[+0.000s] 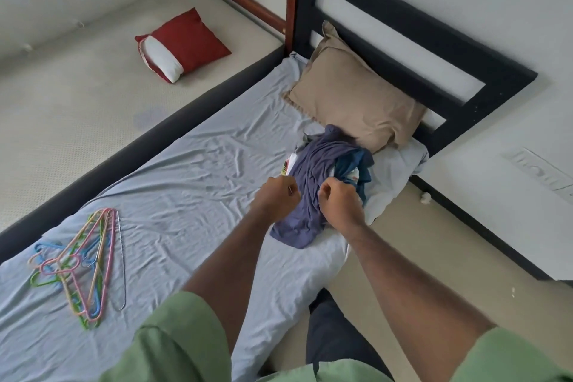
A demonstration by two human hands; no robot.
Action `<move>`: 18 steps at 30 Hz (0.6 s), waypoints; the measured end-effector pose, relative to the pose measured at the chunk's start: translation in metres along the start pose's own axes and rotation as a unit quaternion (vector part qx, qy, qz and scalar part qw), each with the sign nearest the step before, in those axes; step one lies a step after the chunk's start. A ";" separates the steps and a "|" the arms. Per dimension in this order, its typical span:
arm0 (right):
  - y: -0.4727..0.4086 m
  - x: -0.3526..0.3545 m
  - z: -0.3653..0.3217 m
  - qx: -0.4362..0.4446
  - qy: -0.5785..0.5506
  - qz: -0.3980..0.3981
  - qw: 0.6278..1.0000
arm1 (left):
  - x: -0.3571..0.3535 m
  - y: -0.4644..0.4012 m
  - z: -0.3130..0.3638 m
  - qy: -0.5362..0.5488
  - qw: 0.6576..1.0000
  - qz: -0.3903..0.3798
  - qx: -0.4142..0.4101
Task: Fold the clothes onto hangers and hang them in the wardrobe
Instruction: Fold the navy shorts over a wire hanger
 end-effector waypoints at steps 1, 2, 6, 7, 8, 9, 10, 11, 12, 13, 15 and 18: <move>-0.021 -0.008 0.008 -0.013 -0.008 -0.010 1.000 | -0.007 -0.018 0.001 0.004 1.000 0.002 0.013; -0.044 -0.019 0.017 -0.031 -0.020 -0.022 0.999 | -0.016 -0.036 0.003 0.008 1.000 0.002 0.027; -0.113 -0.073 0.054 -0.094 -0.035 -0.079 0.992 | -0.050 -0.096 0.000 0.005 0.997 -0.016 0.080; -0.129 -0.091 0.065 -0.102 -0.026 -0.100 0.989 | -0.061 -0.113 -0.003 0.013 0.995 -0.018 0.094; -0.141 -0.107 0.074 -0.109 -0.014 -0.117 0.987 | -0.069 -0.128 -0.005 0.021 0.994 -0.022 0.108; -0.151 -0.119 0.080 -0.114 -0.005 -0.126 0.986 | -0.077 -0.141 -0.009 0.029 0.992 -0.022 0.119; -0.168 -0.139 0.093 -0.119 0.001 -0.130 0.984 | -0.091 -0.161 -0.015 0.036 0.990 -0.020 0.131; -0.176 -0.150 0.099 -0.122 0.004 -0.131 0.984 | -0.096 -0.173 -0.018 0.043 0.989 -0.014 0.139; -0.182 -0.159 0.103 -0.128 0.005 -0.133 0.983 | -0.100 -0.181 -0.022 0.052 0.987 -0.009 0.149; -0.188 -0.173 0.113 -0.141 0.007 -0.134 0.981 | -0.110 -0.192 -0.028 0.063 0.985 -0.006 0.158; -0.199 -0.200 0.134 -0.174 0.021 -0.136 0.975 | -0.131 -0.209 -0.040 0.082 0.981 -0.010 0.174; -0.203 -0.238 0.158 -0.195 0.084 -0.191 0.958 | -0.158 -0.220 -0.055 0.094 0.976 -0.037 0.192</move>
Point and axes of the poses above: each hand's wrist, its own y-axis away from the middle knuckle, its own x-axis out of the back of the hand, z = x × y, the point moved 6 cm from there along -y, towards the middle knuckle, and after that the axes turned 11 degrees about z, right-handed, at the moved point
